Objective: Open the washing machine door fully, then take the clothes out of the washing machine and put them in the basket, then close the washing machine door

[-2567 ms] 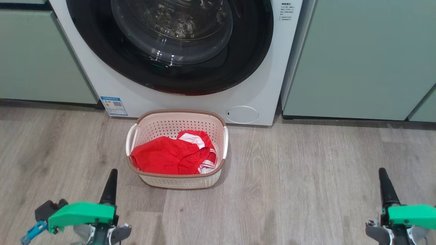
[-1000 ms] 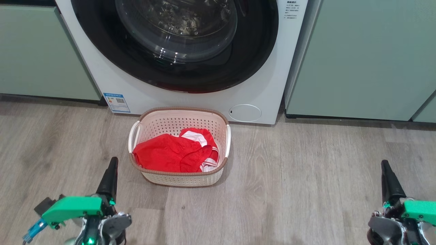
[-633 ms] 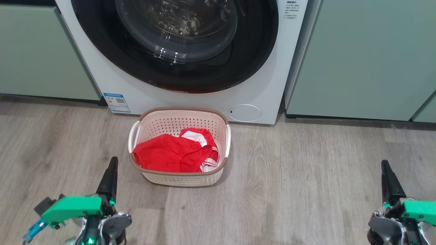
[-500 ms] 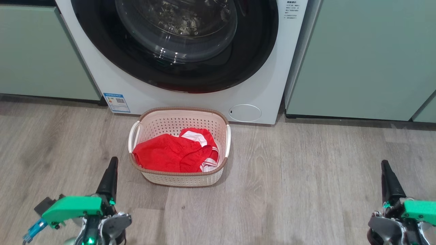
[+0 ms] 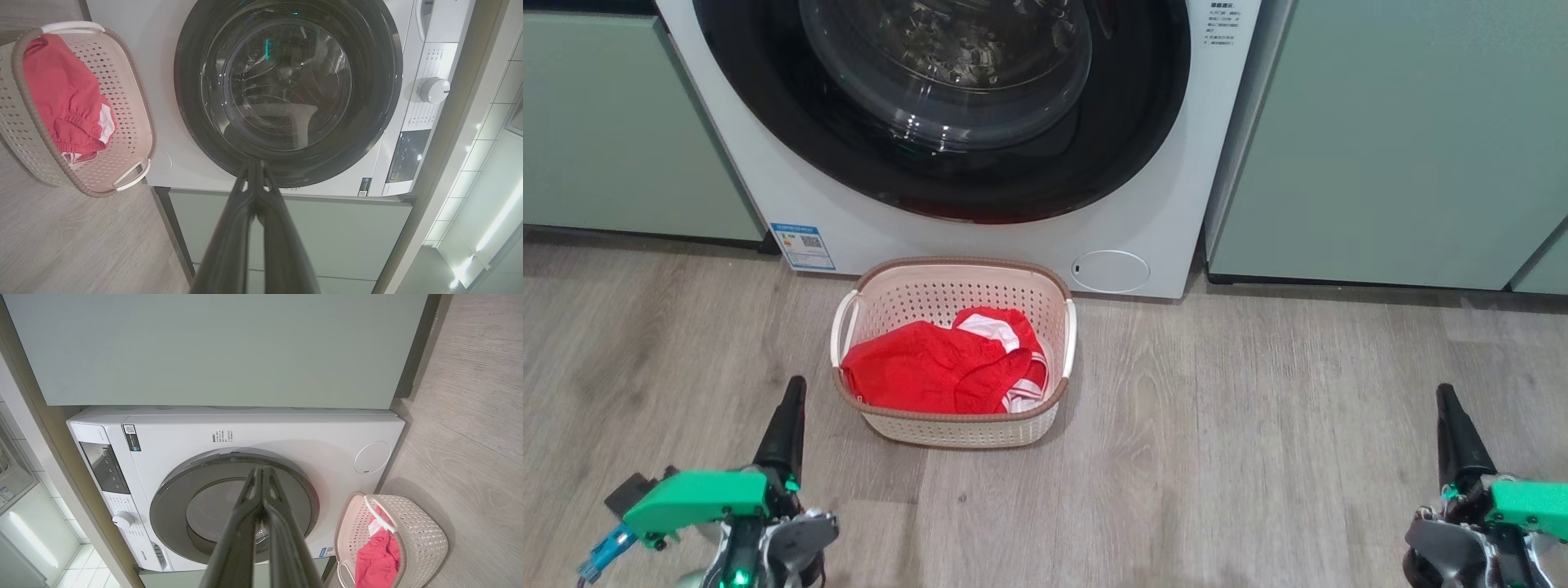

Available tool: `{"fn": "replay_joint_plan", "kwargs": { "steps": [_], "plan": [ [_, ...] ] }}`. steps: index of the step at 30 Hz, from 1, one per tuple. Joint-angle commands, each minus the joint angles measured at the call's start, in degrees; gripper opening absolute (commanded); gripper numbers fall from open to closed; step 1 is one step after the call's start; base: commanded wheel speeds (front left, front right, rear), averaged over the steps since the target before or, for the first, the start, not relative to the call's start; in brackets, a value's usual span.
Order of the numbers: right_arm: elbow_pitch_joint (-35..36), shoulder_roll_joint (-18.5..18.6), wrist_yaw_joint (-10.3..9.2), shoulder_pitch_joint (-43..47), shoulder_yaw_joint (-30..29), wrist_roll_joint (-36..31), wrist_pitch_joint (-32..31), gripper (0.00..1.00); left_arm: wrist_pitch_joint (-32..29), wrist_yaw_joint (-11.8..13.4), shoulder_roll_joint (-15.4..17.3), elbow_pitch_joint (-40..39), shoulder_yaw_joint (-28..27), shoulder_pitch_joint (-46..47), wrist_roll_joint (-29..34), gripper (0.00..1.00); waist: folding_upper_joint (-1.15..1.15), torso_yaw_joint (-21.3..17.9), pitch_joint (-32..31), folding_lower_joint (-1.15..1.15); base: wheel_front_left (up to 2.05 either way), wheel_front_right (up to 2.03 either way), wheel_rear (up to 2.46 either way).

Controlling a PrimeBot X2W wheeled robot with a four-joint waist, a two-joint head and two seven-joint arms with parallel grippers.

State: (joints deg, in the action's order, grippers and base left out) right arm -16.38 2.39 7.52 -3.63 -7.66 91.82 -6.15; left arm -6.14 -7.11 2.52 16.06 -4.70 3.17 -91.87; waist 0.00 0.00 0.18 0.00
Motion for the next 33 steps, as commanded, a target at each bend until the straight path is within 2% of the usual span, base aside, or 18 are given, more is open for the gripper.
{"fn": "replay_joint_plan", "kwargs": {
  "steps": [1, 33],
  "plan": [
    [2.35, 0.49, -0.03, -2.55, 1.15, 0.35, -0.34, 0.0, -0.35, -0.37, 0.36, -2.02, -1.83, 3.02, -0.29, 0.0, 0.0, 0.0, 0.0, 0.0, 0.0, 0.0, 0.0],
    [2.35, 0.49, -0.03, -2.55, 1.15, 0.35, -0.33, 0.0, -0.35, -0.37, 0.36, -2.02, -1.82, 3.02, -0.29, 0.0, 0.0, 0.0, 0.0, 0.0, 0.0, 0.0, 0.0]
  ]
}}
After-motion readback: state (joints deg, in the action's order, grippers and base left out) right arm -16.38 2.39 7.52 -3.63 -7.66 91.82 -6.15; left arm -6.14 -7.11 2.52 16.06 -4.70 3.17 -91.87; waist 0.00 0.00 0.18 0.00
